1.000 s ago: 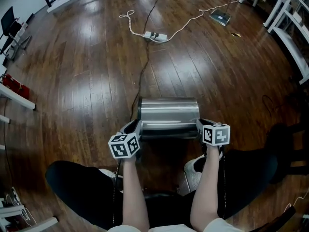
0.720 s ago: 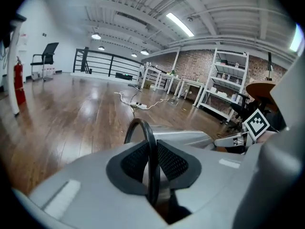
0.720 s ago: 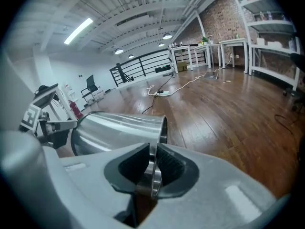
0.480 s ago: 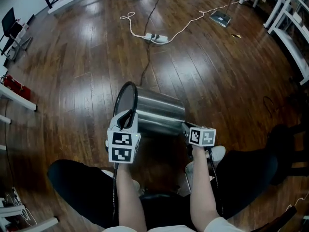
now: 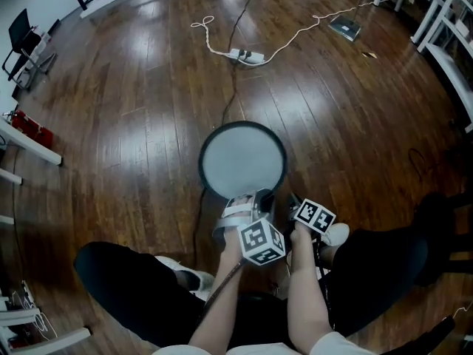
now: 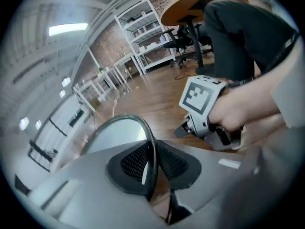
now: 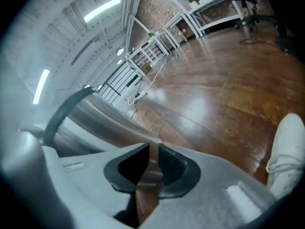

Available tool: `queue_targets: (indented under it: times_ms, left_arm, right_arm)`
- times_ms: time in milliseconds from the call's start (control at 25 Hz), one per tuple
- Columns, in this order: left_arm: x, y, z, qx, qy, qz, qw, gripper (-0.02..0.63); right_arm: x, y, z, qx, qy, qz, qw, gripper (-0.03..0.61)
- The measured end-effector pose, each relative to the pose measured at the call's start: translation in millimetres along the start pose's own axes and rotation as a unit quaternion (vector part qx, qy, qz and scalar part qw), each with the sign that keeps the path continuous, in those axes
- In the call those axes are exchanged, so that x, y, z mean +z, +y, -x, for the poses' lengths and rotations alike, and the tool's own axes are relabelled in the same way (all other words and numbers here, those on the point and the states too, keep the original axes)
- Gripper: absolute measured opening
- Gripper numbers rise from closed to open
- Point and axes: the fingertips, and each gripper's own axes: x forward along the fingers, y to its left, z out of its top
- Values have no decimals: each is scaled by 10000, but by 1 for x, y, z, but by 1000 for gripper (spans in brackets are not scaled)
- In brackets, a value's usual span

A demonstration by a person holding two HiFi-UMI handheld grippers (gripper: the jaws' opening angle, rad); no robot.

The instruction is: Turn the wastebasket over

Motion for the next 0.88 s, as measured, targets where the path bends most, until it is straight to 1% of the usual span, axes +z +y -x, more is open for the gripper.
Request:
queue_targets:
  times_ms: [80, 160, 200, 240, 280, 320, 360, 400, 440, 480, 600, 680, 720, 760, 800, 880]
  left_arm:
    - [-4, -4, -2, 159, -76, -268, 9995, 75]
    - [-3, -3, -2, 56, -100, -262, 9996, 77]
    - [-2, -2, -1, 33, -144, -161, 9998, 80]
    - [1, -2, 1, 43, -274, 92, 9996, 86]
    - [4, -1, 6, 52, -531, 575, 9969, 93]
    - [9, 4, 17, 65, -897, 1249, 9881, 87]
    - [12, 13, 31, 129, -1293, 1945, 9723, 70]
    - [14, 25, 50, 288, -1640, 2488, 9541, 58]
    - [14, 38, 70, 545, -1899, 2816, 9390, 58]
    - [12, 52, 90, 864, -2068, 2974, 9281, 65]
    - [0, 83, 150, 1765, -2278, 3200, 9025, 106]
    - [-9, 88, 185, 2167, -2356, 3393, 8846, 123]
    - [-13, 85, 201, 2329, -2388, 3453, 8772, 129]
    - [-15, 80, 217, 2472, -2420, 3477, 8715, 135]
    - [-15, 73, 231, 2591, -2455, 3477, 8670, 143]
    - [-13, 56, 256, 2758, -2552, 3468, 8594, 155]
  right_arm:
    - [25, 12, 9, 147, -295, 188, 9993, 41]
    - [42, 31, 20, 284, -530, 472, 9971, 66]
    - [48, 42, 26, 343, -670, 616, 9953, 77]
    - [55, 56, 33, 431, -835, 786, 9925, 86]
    - [61, 72, 42, 567, -1030, 1009, 9879, 94]
    - [67, 93, 52, 734, -1253, 1292, 9809, 98]
    - [72, 115, 65, 893, -1491, 1619, 9714, 98]
    - [75, 137, 79, 1036, -1730, 1959, 9597, 98]
    - [77, 160, 95, 1192, -1953, 2283, 9463, 98]
    - [77, 182, 111, 1383, -2145, 2583, 9317, 98]
    - [62, 237, 160, 1918, -2485, 3376, 8874, 98]
    - [44, 256, 194, 2134, -2524, 3808, 8636, 98]
    - [34, 261, 210, 2221, -2524, 3975, 8538, 100]
    - [25, 262, 227, 2291, -2535, 4090, 8461, 104]
    - [17, 261, 243, 2340, -2556, 4148, 8413, 109]
    - [6, 251, 271, 2378, -2604, 4146, 8389, 109]
